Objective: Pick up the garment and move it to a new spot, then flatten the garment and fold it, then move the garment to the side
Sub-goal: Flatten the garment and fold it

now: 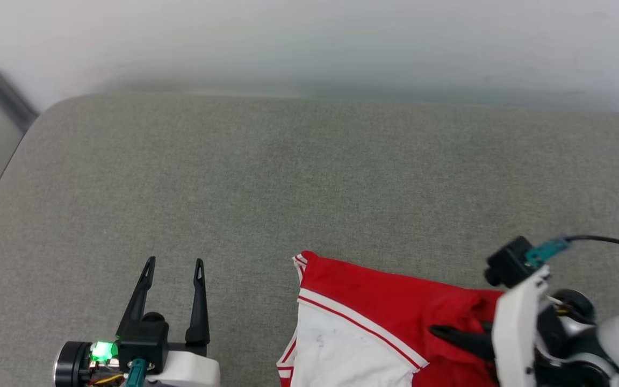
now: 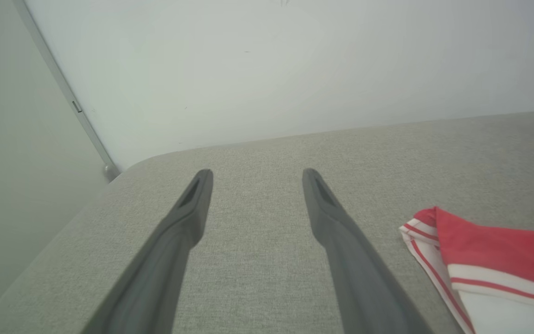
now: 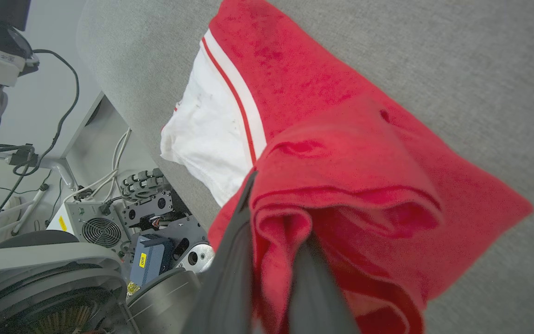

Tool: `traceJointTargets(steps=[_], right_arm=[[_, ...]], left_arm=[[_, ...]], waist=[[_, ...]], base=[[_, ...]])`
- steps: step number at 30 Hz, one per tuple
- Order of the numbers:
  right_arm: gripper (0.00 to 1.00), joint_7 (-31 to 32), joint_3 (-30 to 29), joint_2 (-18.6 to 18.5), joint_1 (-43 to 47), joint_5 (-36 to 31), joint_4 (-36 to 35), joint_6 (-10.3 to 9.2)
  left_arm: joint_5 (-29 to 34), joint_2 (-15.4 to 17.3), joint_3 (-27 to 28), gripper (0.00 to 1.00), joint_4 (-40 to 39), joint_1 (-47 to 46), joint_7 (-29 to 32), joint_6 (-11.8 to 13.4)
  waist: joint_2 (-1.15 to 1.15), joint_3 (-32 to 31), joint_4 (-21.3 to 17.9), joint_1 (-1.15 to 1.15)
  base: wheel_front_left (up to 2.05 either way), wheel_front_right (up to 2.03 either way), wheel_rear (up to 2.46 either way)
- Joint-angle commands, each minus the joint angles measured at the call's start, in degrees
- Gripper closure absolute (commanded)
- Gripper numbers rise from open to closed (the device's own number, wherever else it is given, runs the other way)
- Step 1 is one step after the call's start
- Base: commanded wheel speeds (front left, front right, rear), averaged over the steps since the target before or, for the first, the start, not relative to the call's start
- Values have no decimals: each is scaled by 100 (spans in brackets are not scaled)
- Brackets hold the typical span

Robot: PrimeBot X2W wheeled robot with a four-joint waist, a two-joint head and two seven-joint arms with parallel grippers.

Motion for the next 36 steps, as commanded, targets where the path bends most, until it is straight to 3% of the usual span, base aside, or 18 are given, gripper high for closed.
traceJointTargets(steps=[1,13,20,21,22,23,30,33,36], right_arm=[[100,1,167,164,-257,-72,84,0],[100,-377,1764,1210,-1794,-673,1648,-1],[100,-697,2561,1279,-2181,-676,2375,-1],[88,-765,2627,1256,-2193,-606,2389,-1],[14,-864,2683,1219,-2233,-560,2330,-1],[0,-1006,2706,1152,-2303,-528,2247,-1],[0,-2166,2504,315,-2322,-561,1332,-1],[0,-2840,2097,-36,-2233,-894,1133,-2],[0,-3666,1414,-38,-1958,-1308,1328,-1]], left_arm=[[32,-26,-2,0,3,-100,-12,-25],[25,-158,-124,0,74,-397,-12,-55],[7,-210,-153,0,112,-513,-13,-60],[6,-214,-154,0,124,-510,-12,-60],[5,-215,-148,0,134,-494,-12,-59],[2,-213,-142,0,149,-463,-12,-63],[-1,-150,-70,0,197,-179,-12,-73],[-8,-130,-26,0,172,-64,-12,-78],[1,-112,-11,0,167,14,-12,-87]], waist=[[0,99,72,0],[0,455,284,0],[0,578,356,0],[0,567,356,0],[0,544,350,0],[0,510,341,0],[0,93,136,0],[0,-67,-23,0],[0,-203,-157,0]], base=[[0,0,0],[0,0,0],[0,0,0],[0,0,0],[0,0,0],[0,0,0],[0,0,0],[0,0,0],[0,0,0]])
